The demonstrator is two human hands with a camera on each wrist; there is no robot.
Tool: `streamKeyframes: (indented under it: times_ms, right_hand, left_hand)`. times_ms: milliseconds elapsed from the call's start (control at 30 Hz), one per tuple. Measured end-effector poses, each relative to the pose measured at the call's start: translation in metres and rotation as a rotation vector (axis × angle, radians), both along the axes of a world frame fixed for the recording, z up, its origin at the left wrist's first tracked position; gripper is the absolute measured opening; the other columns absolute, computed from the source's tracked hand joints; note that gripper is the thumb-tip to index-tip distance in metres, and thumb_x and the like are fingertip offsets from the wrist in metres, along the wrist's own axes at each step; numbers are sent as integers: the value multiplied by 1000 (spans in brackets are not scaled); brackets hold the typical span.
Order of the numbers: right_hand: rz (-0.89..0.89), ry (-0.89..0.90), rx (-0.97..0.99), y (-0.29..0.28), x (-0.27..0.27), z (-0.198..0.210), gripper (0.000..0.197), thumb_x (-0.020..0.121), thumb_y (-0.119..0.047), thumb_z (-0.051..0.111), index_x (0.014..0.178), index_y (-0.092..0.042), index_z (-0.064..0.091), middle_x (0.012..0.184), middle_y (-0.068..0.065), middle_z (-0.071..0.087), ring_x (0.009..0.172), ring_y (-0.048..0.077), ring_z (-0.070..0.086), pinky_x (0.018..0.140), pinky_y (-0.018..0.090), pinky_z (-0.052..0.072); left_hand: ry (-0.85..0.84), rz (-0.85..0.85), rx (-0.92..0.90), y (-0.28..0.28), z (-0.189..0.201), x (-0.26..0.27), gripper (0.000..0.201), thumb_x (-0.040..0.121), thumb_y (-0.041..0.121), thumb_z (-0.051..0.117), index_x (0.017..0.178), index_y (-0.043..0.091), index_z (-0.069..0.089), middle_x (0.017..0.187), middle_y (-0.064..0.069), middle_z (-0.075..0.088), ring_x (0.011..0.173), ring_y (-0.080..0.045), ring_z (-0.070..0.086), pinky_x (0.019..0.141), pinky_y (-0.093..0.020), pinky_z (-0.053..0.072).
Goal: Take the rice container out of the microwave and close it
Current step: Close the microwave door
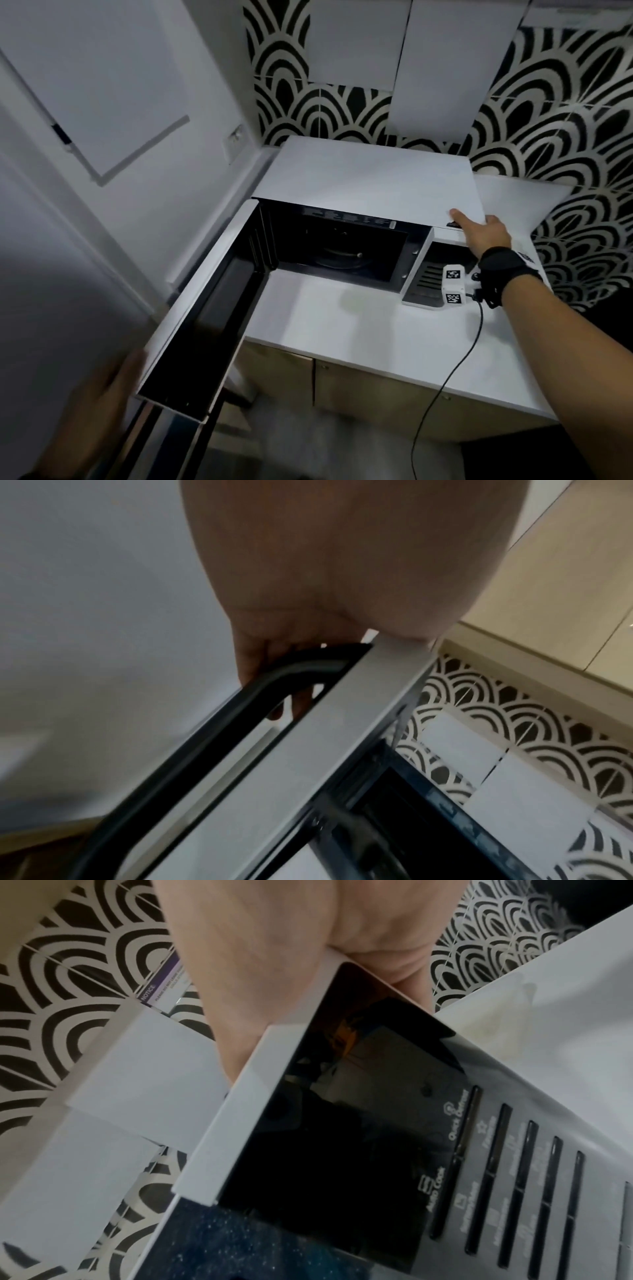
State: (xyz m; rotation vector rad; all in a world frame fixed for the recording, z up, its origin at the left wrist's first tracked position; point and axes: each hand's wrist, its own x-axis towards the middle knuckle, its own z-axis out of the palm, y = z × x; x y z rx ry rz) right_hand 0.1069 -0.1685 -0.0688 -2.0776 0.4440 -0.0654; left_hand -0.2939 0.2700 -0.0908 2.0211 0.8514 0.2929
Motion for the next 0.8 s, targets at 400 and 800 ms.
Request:
streamKeyframes:
  times_ms: [400,800]
  right_hand:
    - [-57,94,82,-2,10,-3,122,48,-80,68,141,-4,47,143,13,54,129,34,51,108,44,42]
    - [-74,66,67,-3,13,-8,103,65,-75,69,135,-2,53,138,16,58,126,36,53,105,42,44]
  left_hand:
    - [111,-202,-319,-48,-40,21,82,59,81,68,54,-1,69,63,-12,74,80,-24,72,94,-42,47]
    - [16,-805,-572,-161,-53,115,95,75,96,35,36,14,60,39,-5,57,49,-26,61,70,-28,53]
